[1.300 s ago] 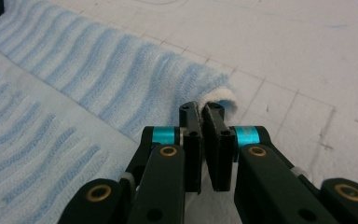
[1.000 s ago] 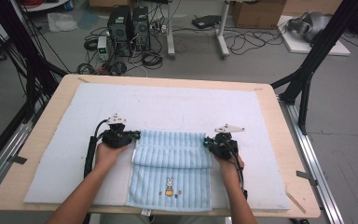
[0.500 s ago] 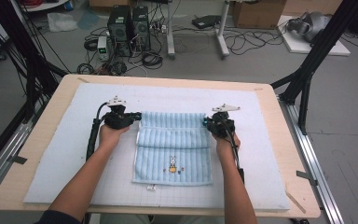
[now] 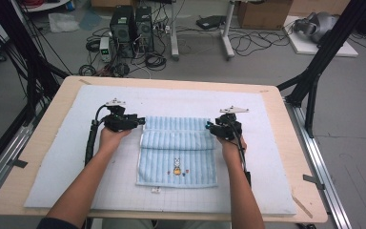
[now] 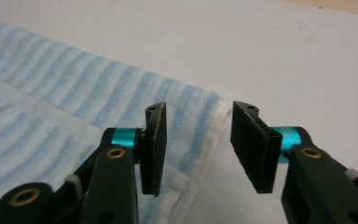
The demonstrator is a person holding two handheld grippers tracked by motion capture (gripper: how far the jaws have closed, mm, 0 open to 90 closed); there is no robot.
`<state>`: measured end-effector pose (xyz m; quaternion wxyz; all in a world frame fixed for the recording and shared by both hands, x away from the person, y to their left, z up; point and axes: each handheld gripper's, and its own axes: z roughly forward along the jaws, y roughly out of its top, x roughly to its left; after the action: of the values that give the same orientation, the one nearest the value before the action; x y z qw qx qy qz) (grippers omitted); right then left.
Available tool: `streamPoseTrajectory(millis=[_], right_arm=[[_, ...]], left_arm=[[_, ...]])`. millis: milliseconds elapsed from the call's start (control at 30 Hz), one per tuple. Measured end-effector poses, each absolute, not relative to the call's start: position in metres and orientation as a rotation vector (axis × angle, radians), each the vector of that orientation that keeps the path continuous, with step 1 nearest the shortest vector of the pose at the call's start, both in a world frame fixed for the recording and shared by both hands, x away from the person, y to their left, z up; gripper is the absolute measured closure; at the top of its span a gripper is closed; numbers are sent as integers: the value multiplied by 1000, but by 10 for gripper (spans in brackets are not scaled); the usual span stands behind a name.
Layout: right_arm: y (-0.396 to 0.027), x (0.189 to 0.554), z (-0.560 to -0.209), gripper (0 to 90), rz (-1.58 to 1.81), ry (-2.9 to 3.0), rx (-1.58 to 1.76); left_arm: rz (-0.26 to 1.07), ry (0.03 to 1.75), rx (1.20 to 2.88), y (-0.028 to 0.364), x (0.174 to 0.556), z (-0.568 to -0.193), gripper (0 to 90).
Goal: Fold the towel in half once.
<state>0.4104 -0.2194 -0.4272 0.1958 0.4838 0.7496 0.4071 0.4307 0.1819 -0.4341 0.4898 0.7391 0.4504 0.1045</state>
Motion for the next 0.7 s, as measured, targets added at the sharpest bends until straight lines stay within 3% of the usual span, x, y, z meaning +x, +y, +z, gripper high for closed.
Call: streamPoseTrajectory(millis=[133,333,533,633,700], right_arm=[[-223,402,-424,516,1194,2143,1323],[-227,393,-424,534,1180,2218,1291],[-224,395,-429,549,1160,2257,1305],[-220,397,-436,652,1083,2305,1327],[-220,397,-438,786,1059,2308,1337]], left_arm=[[239,1038,1814,179,419,-433,518],[188,963,1887,166,410,-441,604],[197,957,1963,156,407,-447,618],[224,949,1990,157,404,-448,775],[244,938,1989,157,402,-447,831]])
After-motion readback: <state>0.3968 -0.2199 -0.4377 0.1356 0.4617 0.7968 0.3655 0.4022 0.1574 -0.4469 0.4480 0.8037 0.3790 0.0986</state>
